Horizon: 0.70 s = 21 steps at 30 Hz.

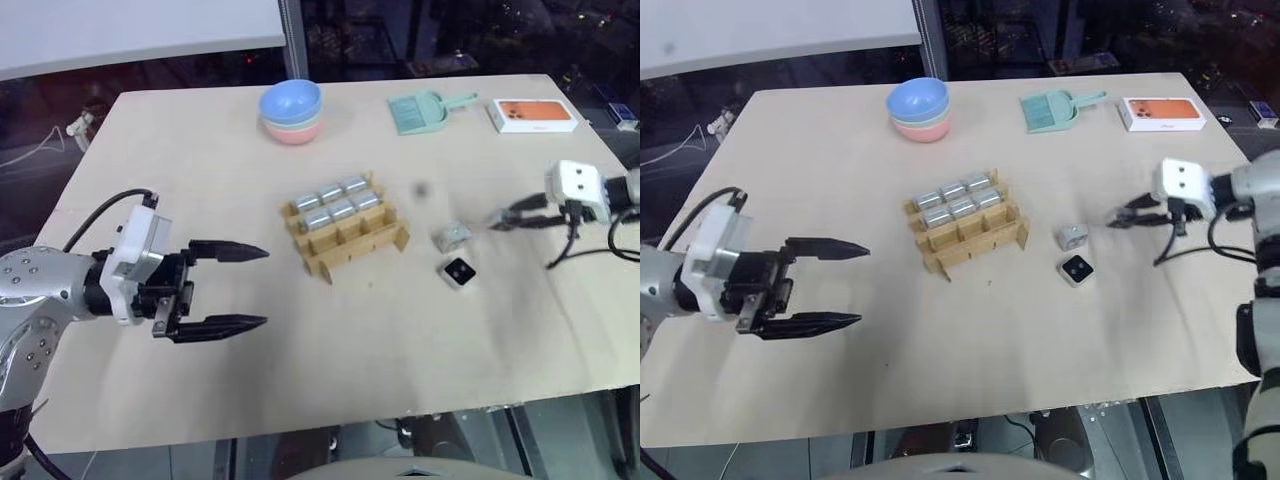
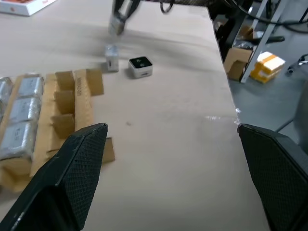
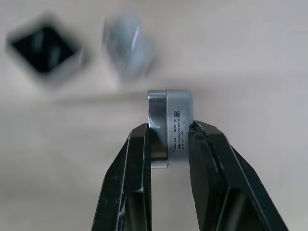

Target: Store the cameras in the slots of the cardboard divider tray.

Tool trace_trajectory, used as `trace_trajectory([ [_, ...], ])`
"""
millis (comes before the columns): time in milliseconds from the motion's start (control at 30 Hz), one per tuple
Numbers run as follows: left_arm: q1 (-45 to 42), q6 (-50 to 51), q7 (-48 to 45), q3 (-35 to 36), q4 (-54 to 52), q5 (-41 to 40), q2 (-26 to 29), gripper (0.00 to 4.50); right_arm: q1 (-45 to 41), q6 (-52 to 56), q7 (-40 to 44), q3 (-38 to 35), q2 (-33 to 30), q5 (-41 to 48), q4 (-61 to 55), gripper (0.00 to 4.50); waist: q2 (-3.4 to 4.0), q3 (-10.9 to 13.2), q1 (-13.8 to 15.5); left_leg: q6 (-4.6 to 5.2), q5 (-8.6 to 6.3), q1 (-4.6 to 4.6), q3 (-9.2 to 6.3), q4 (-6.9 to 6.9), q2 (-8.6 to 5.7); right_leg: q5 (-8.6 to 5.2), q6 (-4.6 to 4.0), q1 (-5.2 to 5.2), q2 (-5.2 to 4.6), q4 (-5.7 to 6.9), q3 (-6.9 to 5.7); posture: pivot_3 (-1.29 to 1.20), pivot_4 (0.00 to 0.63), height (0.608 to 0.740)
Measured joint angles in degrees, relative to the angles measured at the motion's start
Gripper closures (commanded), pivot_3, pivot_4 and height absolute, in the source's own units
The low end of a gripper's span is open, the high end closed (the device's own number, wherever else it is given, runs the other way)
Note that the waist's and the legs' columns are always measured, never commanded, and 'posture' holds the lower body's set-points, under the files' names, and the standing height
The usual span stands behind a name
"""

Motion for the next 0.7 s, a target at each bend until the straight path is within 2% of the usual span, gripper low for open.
trace_trajectory([
  [67,-0.12,-0.35,-0.47,0.51,0.71,0.59,0.42,0.0,-1.34,2.12,0.16,1.5,2.39,1.71,-3.33,3.95,0.0,0.01,0.05,0.0,0.0,-0.01,-0.03,-0.02,0.04,0.01,-0.01,-0.01,0.0,0.0,-0.03,0.0,0.15,0.74],
  [267,2.22,-1.66,-0.45,4.37,2.63,2.52,-0.3,0.0,-6.93,8.61,0.49,5.2,17.99,4.38,-8.39,3.95,0.02,0.04,0.24,-0.26,0.13,-0.34,-0.07,-0.03,0.04,0.18,0.16,-0.32,-0.05,-0.01,-0.07,0.0,0.15,0.74],
  [300,2.3,-1.79,-0.38,4.62,2.78,2.63,-0.45,0.0,-7.12,8.62,0.49,5.29,18.56,4.39,-8.55,3.95,0.02,0.04,0.51,-0.28,0.14,-0.51,-0.15,-0.02,0.02,0.18,0.16,-0.43,-0.08,-0.01,-0.12,0.0,0.15,0.74],
  [467,9.43,-2.41,0.69,12.12,3.69,2.73,-4.66,0.0,-11.53,9.98,0.55,7.83,27.61,3.5,-6.64,3.95,-0.01,0.05,0.19,-0.35,0.15,-1.02,-0.17,-0.01,0.01,0.22,0.13,-0.93,-0.12,0.05,-0.2,0.0,0.15,0.74],
  [700,19.05,-4.55,1.64,19.12,3.36,3.68,-10.29,0.0,-15.67,8.35,0.55,11.25,31.82,1.5,-0.97,3.95,-0.01,0.05,0.08,-0.39,0.13,-1.03,-0.19,-0.06,-0.03,0.22,0.12,-0.92,-0.2,-0.01,-0.26,0.0,0.15,0.74],
])
